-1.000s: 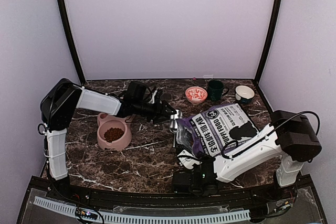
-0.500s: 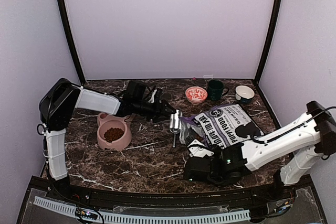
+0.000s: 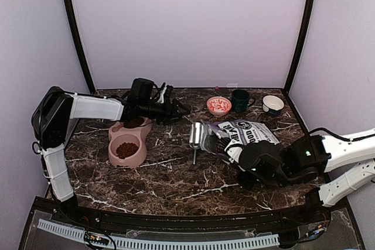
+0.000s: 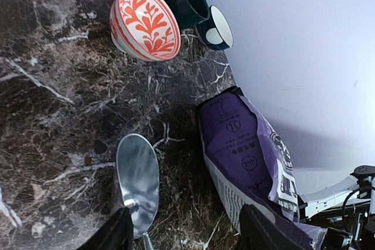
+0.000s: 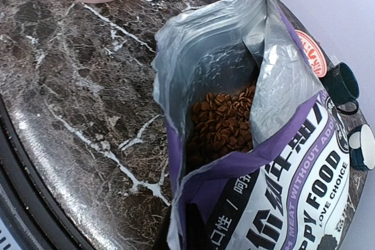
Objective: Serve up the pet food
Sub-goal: Pick up the pet food bag from the center of the board.
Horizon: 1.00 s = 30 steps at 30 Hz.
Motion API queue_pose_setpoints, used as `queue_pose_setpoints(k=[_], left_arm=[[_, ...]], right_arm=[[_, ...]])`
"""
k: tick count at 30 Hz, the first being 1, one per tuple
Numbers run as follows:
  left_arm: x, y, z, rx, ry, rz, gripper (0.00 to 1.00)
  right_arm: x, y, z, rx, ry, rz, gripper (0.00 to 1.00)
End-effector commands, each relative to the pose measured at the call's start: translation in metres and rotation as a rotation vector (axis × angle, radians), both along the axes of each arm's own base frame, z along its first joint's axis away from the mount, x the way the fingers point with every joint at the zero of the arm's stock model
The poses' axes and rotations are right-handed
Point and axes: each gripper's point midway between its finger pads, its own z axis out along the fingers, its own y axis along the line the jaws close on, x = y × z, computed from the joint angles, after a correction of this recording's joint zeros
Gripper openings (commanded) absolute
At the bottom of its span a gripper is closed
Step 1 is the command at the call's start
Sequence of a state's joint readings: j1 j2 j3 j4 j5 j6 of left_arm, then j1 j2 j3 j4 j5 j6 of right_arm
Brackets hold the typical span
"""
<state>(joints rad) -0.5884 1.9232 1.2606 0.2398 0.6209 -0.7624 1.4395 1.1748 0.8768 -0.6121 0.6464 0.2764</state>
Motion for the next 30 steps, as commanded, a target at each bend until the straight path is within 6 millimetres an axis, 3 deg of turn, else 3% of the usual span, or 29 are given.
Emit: queue_pose_setpoints(k=[1,10,16,23,28,30], left_arm=[[0.003,0.018,0.043,0.008,-0.119,0.02,0.65],[0.001,0.043,0.084,0.077,-0.302,0.009,0.71],[-0.013,0.048,0.112,0.099,-0.463,-0.064,0.74],[-0.043,0.052,0.147,0.054,-0.69,-0.171,0.79],[-0.1,0.043,0.176,-0.154,-0.949,-0.428,0.8],[-0.114,0.042,0.186,-0.209,-1.036,-0.489,0.8]], right_arm=[[-0.025,0.037,0.08,0.306,0.05,0.215,0.0],[-0.05,0.043,0.136,0.422,0.084,0.41,0.0],[-0.063,0.032,0.163,0.499,0.102,0.506,0.0],[-0.065,0.003,0.186,0.578,0.088,0.531,0.0],[-0.078,-0.007,0.197,0.604,0.11,0.586,0.0],[-0.081,-0.009,0.198,0.595,0.121,0.597,0.0]])
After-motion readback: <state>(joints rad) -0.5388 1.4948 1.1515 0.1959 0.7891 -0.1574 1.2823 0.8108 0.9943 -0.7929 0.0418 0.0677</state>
